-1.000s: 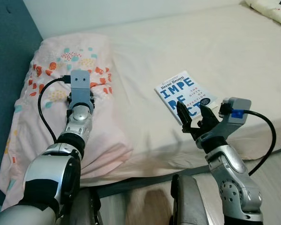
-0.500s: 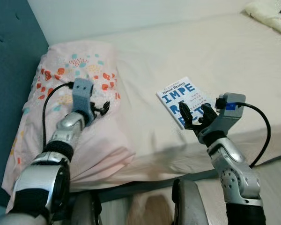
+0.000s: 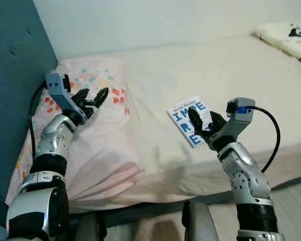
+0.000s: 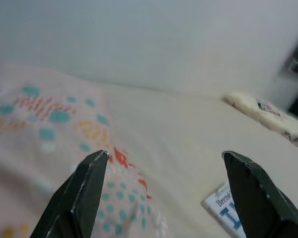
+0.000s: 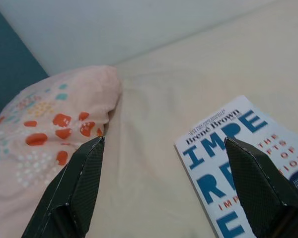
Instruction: Clean up the room
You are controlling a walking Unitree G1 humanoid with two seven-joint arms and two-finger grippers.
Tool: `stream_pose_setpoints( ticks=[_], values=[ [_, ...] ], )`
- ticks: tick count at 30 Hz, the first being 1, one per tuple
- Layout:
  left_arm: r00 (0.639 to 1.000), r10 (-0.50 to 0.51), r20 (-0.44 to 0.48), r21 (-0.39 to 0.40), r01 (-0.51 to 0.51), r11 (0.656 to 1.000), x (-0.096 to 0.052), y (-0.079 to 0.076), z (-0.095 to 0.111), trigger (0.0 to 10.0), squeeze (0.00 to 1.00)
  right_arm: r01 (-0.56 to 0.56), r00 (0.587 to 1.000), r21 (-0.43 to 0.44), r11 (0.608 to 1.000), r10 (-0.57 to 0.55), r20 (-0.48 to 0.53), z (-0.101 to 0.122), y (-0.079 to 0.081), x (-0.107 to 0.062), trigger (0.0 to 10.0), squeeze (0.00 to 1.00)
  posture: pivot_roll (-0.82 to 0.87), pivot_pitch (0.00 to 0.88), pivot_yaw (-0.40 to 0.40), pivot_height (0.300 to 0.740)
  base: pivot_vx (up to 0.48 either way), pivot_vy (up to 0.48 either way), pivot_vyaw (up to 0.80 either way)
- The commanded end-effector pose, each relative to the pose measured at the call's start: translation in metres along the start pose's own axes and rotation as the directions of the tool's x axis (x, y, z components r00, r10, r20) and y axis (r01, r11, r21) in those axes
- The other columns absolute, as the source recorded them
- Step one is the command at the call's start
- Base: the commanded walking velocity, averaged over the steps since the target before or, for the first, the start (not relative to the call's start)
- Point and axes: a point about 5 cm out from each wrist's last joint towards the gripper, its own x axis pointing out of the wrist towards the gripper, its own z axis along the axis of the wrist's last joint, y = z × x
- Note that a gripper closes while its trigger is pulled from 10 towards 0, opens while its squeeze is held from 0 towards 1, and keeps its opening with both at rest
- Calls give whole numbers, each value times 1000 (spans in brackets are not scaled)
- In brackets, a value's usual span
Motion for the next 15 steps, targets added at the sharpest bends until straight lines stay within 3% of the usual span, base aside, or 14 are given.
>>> stream_pose_setpoints(
  ticks=[1, 3, 9, 12, 15],
  values=[
    [997, 46, -55, -44, -48, 998, -9, -1, -23, 10000, 0, -12, 1000, 2, 1000, 12, 11, 2, 0, 3, 10000, 0, 12, 0, -2, 575, 0, 0, 0],
    [995, 63, -84, -65, -69, 996, -13, -9, -40, 10000, 0, -8, 1000, -5, 1000, 8, 2, -1, -2, 3, 10000, 0, 12, 0, -7, 590, 0, 0, 0],
    [989, 24, -143, -111, -40, 993, -23, -23, -64, 10000, 0, -7, 1000, -5, 1000, 7, 1, -2, -5, 4, 10000, 0, 11, 0, -11, 610, 0, 0, 0],
    [986, 10, -166, -125, -31, 992, -27, -24, -71, 10000, 0, -4, 1000, -3, 1000, 4, 1, -4, -6, 4, 10000, 0, 11, 0, -8, 615, 0, 0, 0],
    [975, 15, -222, -176, -56, 983, -41, -17, -87, 10000, 0, 34, 999, 5, 999, -34, -37, -19, -16, 2, 10000, 0, 18, 0, -14, 630, 0, 0, 0]
  ],
)
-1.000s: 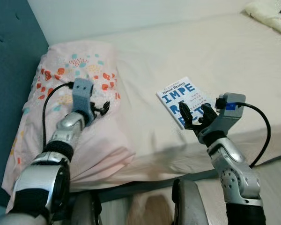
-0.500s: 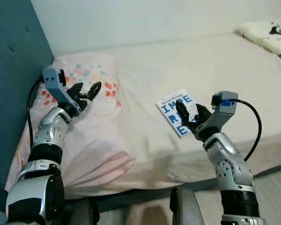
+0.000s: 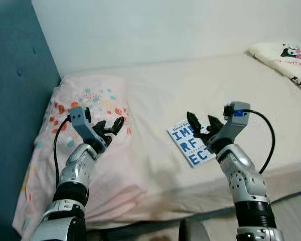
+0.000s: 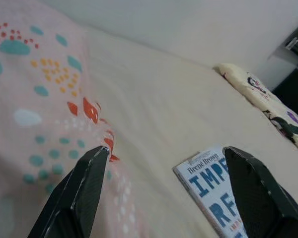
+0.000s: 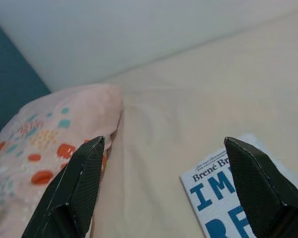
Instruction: Clean up the room
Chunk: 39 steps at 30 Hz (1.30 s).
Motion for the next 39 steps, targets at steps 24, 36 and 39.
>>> stream_pose_setpoints(
  ticks=[24, 36, 39],
  values=[
    [835, 363, -413, 130, -340, 931, -111, 67, -114, 10000, 0, 72, 963, -50, 996, -83, -258, -84, -29, -27, 10000, 0, 22, 0, -12, 720, 0, 0, 0],
    [603, 527, -599, 289, -451, 845, -186, 81, -160, 10000, 0, 145, 652, -346, 927, -353, -671, -187, -73, -126, 10000, 0, 20, 0, -18, 730, 0, -239, 239],
    [592, 529, -608, 294, -451, 843, -188, 80, -162, 10000, 0, 147, 636, -342, 928, -353, -686, -192, -74, -133, 10000, 0, 20, 0, -18, 730, 0, -480, 800]
  ],
)
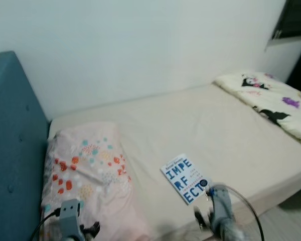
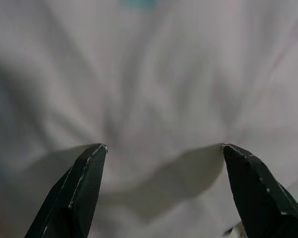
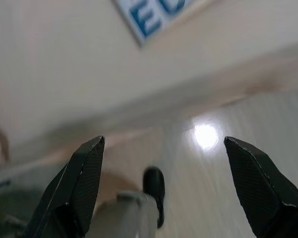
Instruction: Clean up the room
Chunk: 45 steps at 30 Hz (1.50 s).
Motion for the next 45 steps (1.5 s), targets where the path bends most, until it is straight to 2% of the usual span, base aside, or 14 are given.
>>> stream_pose_setpoints(
  ticks=[1, 5, 11, 20, 26, 29, 45],
  values=[
    [999, 6, -34, 20, -5, 1000, -1, 0, -6, 10000, 0, -1, 1000, -6, 1000, 1, 13, 0, 0, 0, 10000, 0, 17, 0, -15, 730, 0, -480, 800],
    [999, 2, -52, 38, 0, 999, -2, 0, -10, 10000, 0, 11, 1000, 17, 1000, -11, -7, -9, -1, -1, 10000, 0, 12, 0, -9, 730, 0, -480, 600],
    [998, 0, -59, 56, 3, 998, -2, 0, -11, 10000, 0, 56, 997, -1, 998, -56, -43, -16, -4, -2, 10000, 0, 11, 0, -5, 730, 0, -480, 0],
    [998, -4, -67, 69, 9, 998, -2, 1, -11, 10000, 0, 23, 999, 45, 999, -21, -44, -20, 0, -2, 10000, 0, 15, 0, -2, 730, 0, -480, 0],
    [997, -5, -81, 80, 11, 997, -2, 0, -13, 10000, 0, 48, 998, 54, 997, -45, -53, -24, -2, -3, 10000, 0, 15, 0, -3, 730, 0, -480, 800],
    [996, -10, -92, 92, 18, 996, -2, -1, -15, 10000, 0, 50, 996, 70, 996, -45, -72, -28, 0, -3, 10000, 0, 15, 0, -3, 730, 0, -480, 0],
    [992, -2, -127, 117, 17, 993, -4, 0, -21, 10000, 0, 40, 998, 80, 996, -36, -55, -22, -1, -2, 10000, 0, 9, 0, -8, 730, 0, -480, 0]
  ],
)
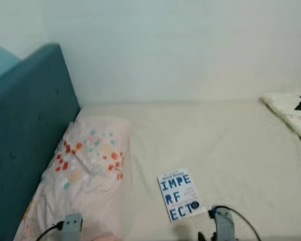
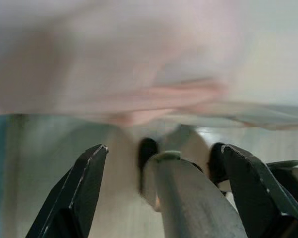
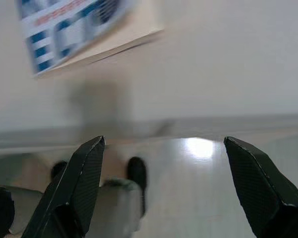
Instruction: Clean up the room
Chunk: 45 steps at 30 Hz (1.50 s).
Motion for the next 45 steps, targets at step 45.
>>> stream_pose_setpoints(
  ticks=[45],
  values=[
    [870, -308, 385, 278, 209, 938, 5, -59, 119, 10000, 0, -364, 857, 183, 913, 252, 449, 124, 38, -1, 10000, 0, -4, 14, -7, 595, 0, -74, 0]
  ],
)
